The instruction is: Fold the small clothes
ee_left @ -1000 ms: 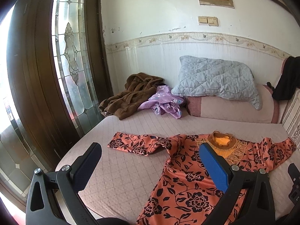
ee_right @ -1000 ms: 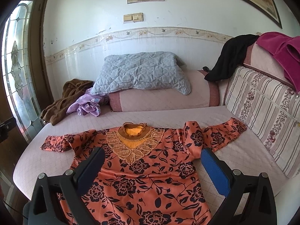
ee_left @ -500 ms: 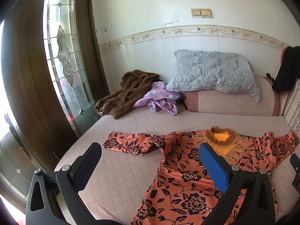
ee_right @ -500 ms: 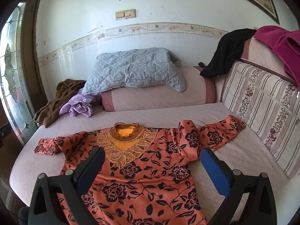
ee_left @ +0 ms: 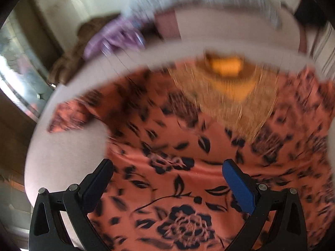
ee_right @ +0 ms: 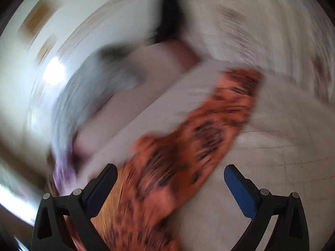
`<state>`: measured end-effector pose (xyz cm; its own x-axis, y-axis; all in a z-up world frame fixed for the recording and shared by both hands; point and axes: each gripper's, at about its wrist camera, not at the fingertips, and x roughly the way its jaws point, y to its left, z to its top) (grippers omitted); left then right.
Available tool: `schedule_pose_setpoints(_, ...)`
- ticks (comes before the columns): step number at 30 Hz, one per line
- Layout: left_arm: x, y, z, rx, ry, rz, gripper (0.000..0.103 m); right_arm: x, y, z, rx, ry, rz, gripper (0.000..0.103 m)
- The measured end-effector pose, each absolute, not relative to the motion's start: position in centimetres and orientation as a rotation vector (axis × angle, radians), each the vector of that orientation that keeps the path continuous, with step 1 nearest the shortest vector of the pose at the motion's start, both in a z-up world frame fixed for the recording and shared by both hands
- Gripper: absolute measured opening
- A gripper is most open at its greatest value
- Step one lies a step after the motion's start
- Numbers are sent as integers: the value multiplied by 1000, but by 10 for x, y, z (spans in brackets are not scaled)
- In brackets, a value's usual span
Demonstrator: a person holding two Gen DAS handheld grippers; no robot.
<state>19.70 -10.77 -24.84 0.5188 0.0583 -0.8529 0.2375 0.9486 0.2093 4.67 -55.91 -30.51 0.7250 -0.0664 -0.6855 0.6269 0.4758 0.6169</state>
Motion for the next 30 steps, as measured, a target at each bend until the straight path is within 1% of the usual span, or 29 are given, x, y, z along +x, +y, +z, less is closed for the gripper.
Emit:
schedule_pose_setpoints(2, 208, -114, -273, 332, 1072, -113, 103, 33, -605, -338, 1201, 617, -541, 95)
schedule_pose_setpoints(4, 213, -116, -284, 333, 1083, -131, 103, 28, -647, -366, 1373, 532, -529, 81)
schedule_pose_setpoints(5, 215, -118, -288, 334, 1080, -154, 103, 30, -658, -371, 1390, 515, -534, 78)
schedule_pose_setpoints(7, 214, -119, -291, 326, 1055, -188, 103, 44, -680, -381, 1352, 554, -610, 69)
schedule_pose_setpoints(9, 212, -114, -293, 292, 1030, -232, 103, 59, -697, -396, 1323, 583, -685, 66)
schedule_pose_setpoints(10, 213, -110, -292, 263, 1031, -247, 103, 63, -703, -403, 1322, 592, -707, 63)
schedule_pose_setpoints(12, 213, -97, -295, 169, 1008, -267, 103, 74, -717, -418, 1302, 590, -732, 60)
schedule_pose_setpoints(14, 209, -99, -294, 187, 994, -263, 103, 89, -726, -413, 1217, 604, -744, 49)
schedule_pose_setpoints(15, 208, -101, -294, 195, 995, -259, 103, 97, -728, -412, 1173, 631, -737, 31)
schedule_pose_setpoints(16, 207, -101, -293, 193, 994, -256, 103, 105, -730, -412, 1142, 657, -725, 24)
schedule_pose_setpoints(17, 207, -101, -293, 191, 998, -258, 103, 112, -729, -414, 1100, 674, -725, 20)
schedule_pose_setpoints(19, 212, -99, -294, 200, 1013, -266, 103, 115, -724, -411, 1060, 680, -737, 8)
schedule_pose_setpoints(21, 226, -98, -296, 226, 1057, -282, 103, 120, -713, -392, 1042, 654, -699, 8)
schedule_pose_setpoints(24, 232, -92, -287, 228, 1123, -291, 103, 131, -676, -337, 1000, 566, -572, 8)
schedule_pose_setpoints(27, 232, -77, -254, 215, 1021, -263, 103, 139, -612, -278, 1000, 474, -378, 8)
schedule_pose_setpoints(29, 234, -57, -228, 197, 930, -231, 103, 145, -566, -253, 1008, 440, -248, 8)
schedule_pose_setpoints(30, 236, -48, -220, 191, 894, -207, 103, 152, -527, -238, 1001, 437, -164, 9)
